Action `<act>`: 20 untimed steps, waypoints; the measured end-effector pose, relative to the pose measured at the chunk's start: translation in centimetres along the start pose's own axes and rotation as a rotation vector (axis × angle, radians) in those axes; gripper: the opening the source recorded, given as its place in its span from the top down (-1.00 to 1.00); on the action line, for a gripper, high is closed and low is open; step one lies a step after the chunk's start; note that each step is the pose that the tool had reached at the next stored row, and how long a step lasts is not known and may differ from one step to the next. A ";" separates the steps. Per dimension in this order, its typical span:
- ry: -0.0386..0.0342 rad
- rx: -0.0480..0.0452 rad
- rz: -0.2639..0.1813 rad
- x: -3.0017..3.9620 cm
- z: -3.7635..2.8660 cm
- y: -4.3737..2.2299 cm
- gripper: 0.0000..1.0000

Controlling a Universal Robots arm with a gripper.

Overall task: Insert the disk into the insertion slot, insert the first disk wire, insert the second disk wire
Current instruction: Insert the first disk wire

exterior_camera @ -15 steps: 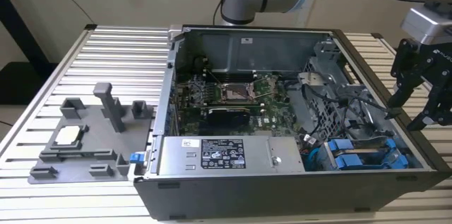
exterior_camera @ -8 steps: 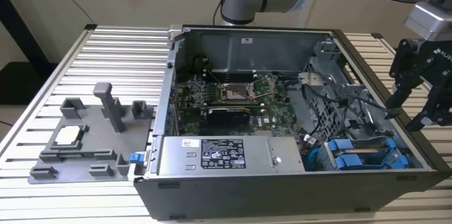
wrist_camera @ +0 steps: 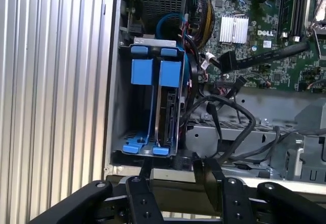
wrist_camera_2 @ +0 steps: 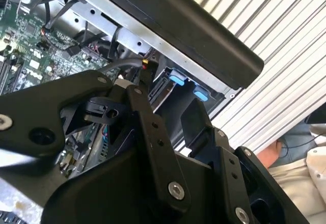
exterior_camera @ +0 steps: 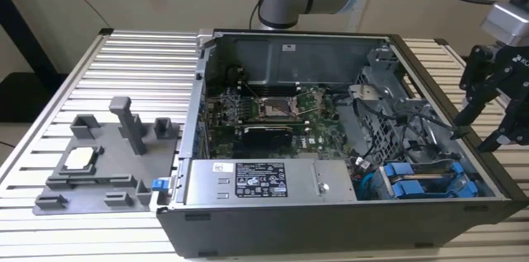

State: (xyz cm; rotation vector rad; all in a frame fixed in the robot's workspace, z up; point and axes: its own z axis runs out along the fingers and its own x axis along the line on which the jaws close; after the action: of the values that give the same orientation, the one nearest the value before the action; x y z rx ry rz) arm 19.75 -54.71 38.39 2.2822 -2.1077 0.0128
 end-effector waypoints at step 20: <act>-0.0107 0.0020 -0.049 -0.77 0.81 -0.56 -0.05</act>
State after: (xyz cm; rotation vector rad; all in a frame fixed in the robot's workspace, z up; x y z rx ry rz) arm 20.23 -53.93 37.55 2.3390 -2.0575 0.0013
